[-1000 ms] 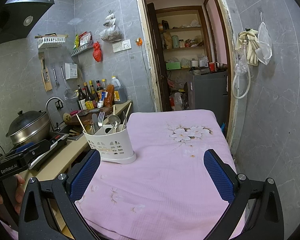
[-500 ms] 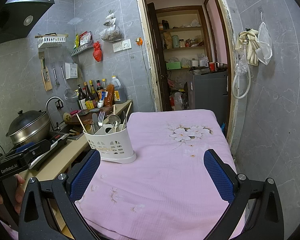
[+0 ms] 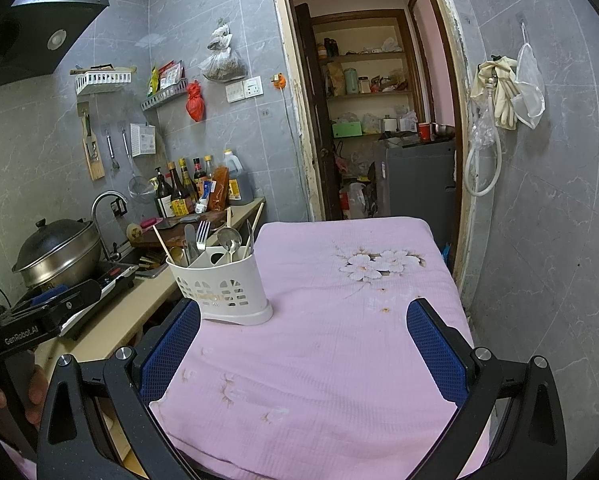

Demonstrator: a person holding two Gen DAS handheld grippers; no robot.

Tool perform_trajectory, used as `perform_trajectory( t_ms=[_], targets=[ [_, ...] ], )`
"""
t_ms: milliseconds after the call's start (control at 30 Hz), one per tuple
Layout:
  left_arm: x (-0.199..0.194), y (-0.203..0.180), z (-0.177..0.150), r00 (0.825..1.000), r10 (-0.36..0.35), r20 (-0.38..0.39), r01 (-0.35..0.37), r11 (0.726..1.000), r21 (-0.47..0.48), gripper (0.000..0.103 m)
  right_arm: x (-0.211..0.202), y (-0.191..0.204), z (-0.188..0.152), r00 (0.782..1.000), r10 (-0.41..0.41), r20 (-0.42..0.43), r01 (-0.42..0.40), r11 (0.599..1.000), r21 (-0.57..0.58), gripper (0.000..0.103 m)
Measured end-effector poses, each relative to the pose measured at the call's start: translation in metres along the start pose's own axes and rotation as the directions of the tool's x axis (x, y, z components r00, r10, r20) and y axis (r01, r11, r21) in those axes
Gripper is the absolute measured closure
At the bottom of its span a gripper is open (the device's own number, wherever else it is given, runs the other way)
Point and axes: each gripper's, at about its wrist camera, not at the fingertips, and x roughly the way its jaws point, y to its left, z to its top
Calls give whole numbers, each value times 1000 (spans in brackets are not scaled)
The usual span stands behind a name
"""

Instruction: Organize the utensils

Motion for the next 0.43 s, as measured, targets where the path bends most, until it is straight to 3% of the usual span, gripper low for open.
perform_trajectory(
  t_ms=[433],
  targets=[
    [1,-1,-1,1000,3,-13,-3,1000,-2,3,0,0,0,1000,-1,-2,1,1000,0,1]
  ],
)
